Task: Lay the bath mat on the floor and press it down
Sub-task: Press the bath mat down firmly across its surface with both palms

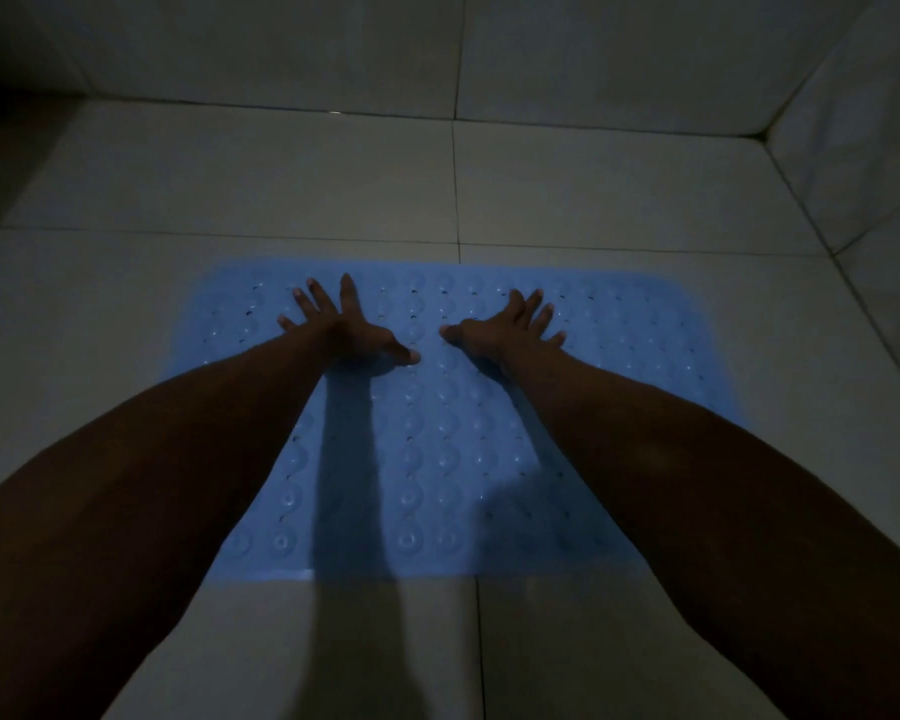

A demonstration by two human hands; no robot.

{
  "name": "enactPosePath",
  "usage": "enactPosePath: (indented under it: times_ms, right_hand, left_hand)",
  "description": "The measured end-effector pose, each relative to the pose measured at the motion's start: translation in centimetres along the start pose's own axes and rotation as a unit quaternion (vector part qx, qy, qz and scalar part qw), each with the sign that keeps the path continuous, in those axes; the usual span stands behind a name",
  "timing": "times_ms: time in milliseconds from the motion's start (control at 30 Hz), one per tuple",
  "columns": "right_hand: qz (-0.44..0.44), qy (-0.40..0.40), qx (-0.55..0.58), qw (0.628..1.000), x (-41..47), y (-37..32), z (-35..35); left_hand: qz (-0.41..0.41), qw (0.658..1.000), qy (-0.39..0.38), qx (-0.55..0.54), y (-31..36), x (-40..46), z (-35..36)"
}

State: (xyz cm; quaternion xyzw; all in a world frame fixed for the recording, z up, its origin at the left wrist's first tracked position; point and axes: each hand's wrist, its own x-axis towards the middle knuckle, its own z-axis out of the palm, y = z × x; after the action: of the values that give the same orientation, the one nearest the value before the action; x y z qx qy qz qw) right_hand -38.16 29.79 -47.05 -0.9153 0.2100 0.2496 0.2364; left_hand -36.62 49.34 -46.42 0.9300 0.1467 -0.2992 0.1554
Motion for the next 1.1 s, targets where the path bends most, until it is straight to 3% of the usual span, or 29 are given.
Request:
enactPosePath:
  times_ms: [133,400,533,867,1100]
  right_hand:
    - [-0.032,0.013,-0.055,0.998,0.3,-0.7,-1.7]
    - [-0.049,-0.042,-0.078,0.995,2.0,0.4,-2.0]
    - [-0.054,-0.048,-0.033,0.997,2.2,0.4,-2.2]
    - [-0.011,0.029,0.019,0.999,2.2,-1.2,-1.2]
    - [-0.007,-0.001,0.027,1.000,3.0,-1.9,-1.8]
  left_hand:
    - [0.011,1.000,0.004,-0.015,-0.2,0.3,0.4]
    - [-0.008,0.996,0.076,-0.057,0.6,0.5,1.6]
    - [-0.011,0.994,0.097,-0.045,1.0,0.4,2.0]
    - [-0.018,0.995,0.075,-0.057,1.0,0.1,1.3]
    - [-0.045,0.984,0.114,-0.129,1.8,0.7,1.9]
